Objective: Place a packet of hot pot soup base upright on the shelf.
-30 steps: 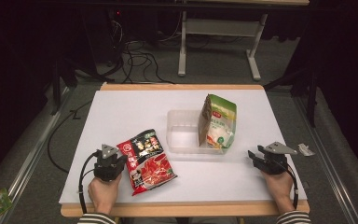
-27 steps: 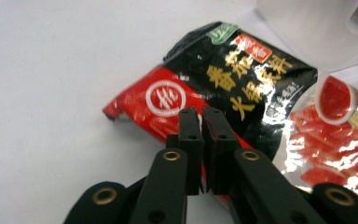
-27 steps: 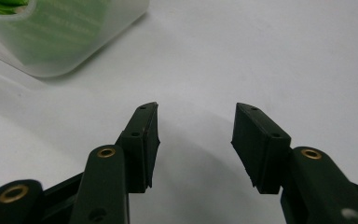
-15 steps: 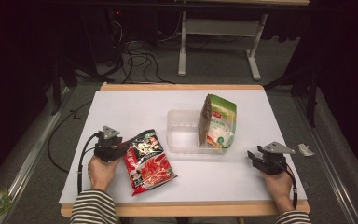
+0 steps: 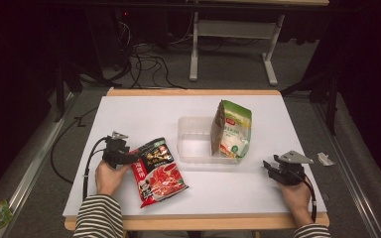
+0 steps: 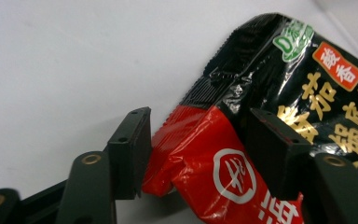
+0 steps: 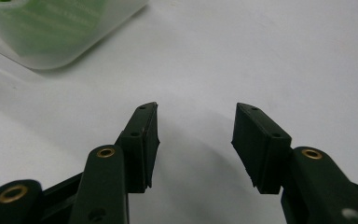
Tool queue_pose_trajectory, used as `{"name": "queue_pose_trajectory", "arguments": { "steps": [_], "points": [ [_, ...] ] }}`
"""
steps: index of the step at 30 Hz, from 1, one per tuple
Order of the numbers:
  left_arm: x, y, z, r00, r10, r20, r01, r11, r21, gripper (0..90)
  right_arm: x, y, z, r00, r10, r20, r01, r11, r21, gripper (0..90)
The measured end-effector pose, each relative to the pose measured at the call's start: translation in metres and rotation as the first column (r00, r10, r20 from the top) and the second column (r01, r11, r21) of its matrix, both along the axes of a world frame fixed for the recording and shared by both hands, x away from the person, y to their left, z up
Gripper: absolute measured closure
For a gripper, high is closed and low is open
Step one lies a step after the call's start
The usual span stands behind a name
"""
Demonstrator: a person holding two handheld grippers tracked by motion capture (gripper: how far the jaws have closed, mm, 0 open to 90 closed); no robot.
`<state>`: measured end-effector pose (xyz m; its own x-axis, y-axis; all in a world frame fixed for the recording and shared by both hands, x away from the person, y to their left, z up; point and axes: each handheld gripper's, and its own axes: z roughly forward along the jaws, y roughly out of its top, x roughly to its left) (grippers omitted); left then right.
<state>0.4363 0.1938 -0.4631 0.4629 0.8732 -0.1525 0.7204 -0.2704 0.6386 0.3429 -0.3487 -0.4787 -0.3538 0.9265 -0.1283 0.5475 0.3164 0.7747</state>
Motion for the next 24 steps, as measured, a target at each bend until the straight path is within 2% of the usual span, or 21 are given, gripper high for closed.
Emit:
{"name": "queue_pose_trajectory", "arguments": {
  "steps": [2, 6, 9, 20, 24],
  "points": [
    [0.001, 0.002, -0.002, 0.9995, 0.003, -0.032, -0.005, 0.9992, -0.039, 40.7, 0.0, 0.001, 0.0, 1.0, -0.004, -0.007, 0.004, 1.0, 0.001, 51.1],
    [0.003, 0.007, -0.007, 0.9977, 0.003, -0.067, -0.01, 0.9941, -0.108, 40.3, 0.0, 0.001, 0.0, 1.0, -0.001, -0.009, 0.0, 1.0, -0.009, 51.0],
    [0.003, 0.006, -0.006, 0.9974, -0.004, -0.072, -0.003, 0.9948, -0.102, 41.5, 0.001, 0.001, -0.001, 1.0, 0.001, -0.006, -0.001, 0.9999, -0.012, 50.7],
    [0.002, 0.007, -0.006, 0.994, -0.021, -0.108, 0.006, 0.9901, -0.14, 61.8, 0.0, 0.001, 0.0, 1.0, 0.0, -0.006, -0.001, 0.9999, -0.013, 50.4],
    [-0.002, 0.014, -0.011, 0.9934, -0.028, -0.111, 0.004, 0.9785, -0.206, 71.3, 0.0, 0.001, 0.0, 1.0, 0.0, -0.003, 0.0, 0.9999, -0.014, 50.4]
  ]
}}
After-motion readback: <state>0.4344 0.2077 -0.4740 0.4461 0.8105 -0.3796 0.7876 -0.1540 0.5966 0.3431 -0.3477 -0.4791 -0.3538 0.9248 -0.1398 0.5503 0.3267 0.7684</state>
